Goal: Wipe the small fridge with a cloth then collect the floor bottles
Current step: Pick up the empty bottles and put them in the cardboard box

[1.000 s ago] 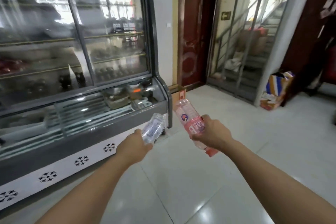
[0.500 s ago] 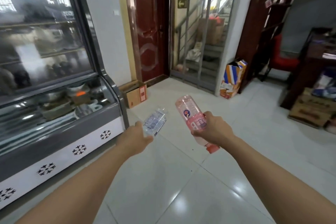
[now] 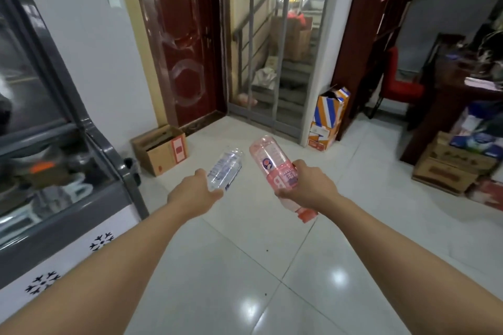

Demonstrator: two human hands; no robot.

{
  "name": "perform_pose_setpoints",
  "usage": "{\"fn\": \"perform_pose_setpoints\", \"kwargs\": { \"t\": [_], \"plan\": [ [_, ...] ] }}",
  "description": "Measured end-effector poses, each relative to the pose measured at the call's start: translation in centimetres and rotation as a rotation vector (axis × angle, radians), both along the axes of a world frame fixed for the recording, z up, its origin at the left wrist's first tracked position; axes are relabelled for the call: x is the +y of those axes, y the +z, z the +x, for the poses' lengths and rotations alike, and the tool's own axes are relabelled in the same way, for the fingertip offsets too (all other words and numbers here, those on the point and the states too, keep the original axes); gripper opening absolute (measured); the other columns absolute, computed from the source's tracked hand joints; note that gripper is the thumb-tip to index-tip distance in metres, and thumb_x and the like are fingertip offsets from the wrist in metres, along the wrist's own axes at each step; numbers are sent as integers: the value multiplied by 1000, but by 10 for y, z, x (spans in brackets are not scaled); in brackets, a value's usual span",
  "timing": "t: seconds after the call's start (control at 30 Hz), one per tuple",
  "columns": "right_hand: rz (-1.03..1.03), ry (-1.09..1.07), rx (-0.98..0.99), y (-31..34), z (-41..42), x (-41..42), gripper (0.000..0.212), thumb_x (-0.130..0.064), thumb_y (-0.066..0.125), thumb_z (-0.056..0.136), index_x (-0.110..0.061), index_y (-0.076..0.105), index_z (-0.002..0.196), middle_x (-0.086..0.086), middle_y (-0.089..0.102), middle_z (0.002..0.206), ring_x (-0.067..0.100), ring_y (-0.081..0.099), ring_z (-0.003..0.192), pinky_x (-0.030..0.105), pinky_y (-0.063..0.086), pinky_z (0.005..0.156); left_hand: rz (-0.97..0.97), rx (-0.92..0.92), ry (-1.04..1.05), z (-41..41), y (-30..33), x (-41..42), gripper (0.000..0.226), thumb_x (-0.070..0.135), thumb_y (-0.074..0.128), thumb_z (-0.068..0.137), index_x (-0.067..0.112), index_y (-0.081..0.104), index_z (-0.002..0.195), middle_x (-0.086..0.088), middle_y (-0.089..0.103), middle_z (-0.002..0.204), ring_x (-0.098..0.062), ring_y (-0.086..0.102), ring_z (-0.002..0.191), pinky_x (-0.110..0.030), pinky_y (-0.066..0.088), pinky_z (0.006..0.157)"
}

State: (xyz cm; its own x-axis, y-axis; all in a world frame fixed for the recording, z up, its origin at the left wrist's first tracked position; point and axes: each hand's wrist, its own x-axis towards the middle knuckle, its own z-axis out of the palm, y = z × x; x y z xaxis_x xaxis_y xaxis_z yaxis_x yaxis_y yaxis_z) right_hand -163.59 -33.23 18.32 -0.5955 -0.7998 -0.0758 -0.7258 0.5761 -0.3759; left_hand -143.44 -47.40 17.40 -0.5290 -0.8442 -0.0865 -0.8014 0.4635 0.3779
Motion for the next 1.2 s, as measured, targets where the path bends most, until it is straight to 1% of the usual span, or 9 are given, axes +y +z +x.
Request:
{"fn": "perform_pose_setpoints", "kwargs": {
  "t": [0.1,0.27,0.43,0.57,0.73,0.93,1.03,1.13,1.2],
  "plan": [
    [-2,3,-18,-1,-46,-41,78,-57,70,73,-24,35,134,1,59,116,15,63,82,32,59,68,1,9,5,-41,1,-40,61,47,54,85,11,38,131,-11,57,122,-29,57,104,-40,50,89],
    [-44,46,20,-1,-139,-123,76,-59,69,72,-25,37,131,-1,61,112,15,63,80,33,59,67,-29,28,72,-117,2,-113,56,48,57,83,15,44,127,-6,60,114,-25,58,98,-41,51,85],
    [-47,126,24,0,-242,-214,76,-63,68,71,-28,35,130,-6,57,101,10,60,67,26,55,55,-32,67,191,-203,-3,-182,54,47,54,82,17,46,126,-4,63,108,-23,59,93,-39,52,82],
    [-21,199,18,9,-314,-279,77,-59,69,72,-27,34,133,-4,57,104,13,62,72,31,59,61,-7,69,272,-265,-8,-226,58,50,53,81,19,44,129,-6,63,113,-27,59,98,-38,50,84],
    [-36,277,-52,5,-377,-352,70,-54,72,72,-27,40,128,-3,61,103,11,65,68,31,59,59,19,57,350,-330,-12,-284,51,45,56,81,18,48,124,1,58,98,-21,56,86,-30,46,70],
    [-29,338,0,-2,-447,-462,75,-54,72,71,-26,37,131,-6,53,95,8,59,65,23,51,49,-9,81,367,-402,-18,-381,55,45,58,82,11,45,122,-1,56,94,-20,55,79,-28,45,66],
    [-42,366,22,-3,-484,-525,75,-54,71,71,-26,37,131,-7,52,94,8,58,67,23,51,51,-1,156,392,-441,-18,-446,51,45,62,79,14,46,117,-2,58,96,-19,55,78,-27,41,60],
    [-56,372,38,4,-522,-586,75,-54,72,70,-25,38,130,-7,52,95,8,58,67,22,49,50,17,128,408,-480,-13,-506,52,47,61,80,11,46,113,-10,61,106,-27,59,89,-33,49,72],
    [-46,382,35,8,-544,-621,74,-54,72,69,-26,39,129,-8,52,95,7,57,66,22,48,50,39,127,419,-502,-9,-534,50,47,61,80,11,46,112,-11,61,106,-28,61,89,-37,52,76]
  ]
}}
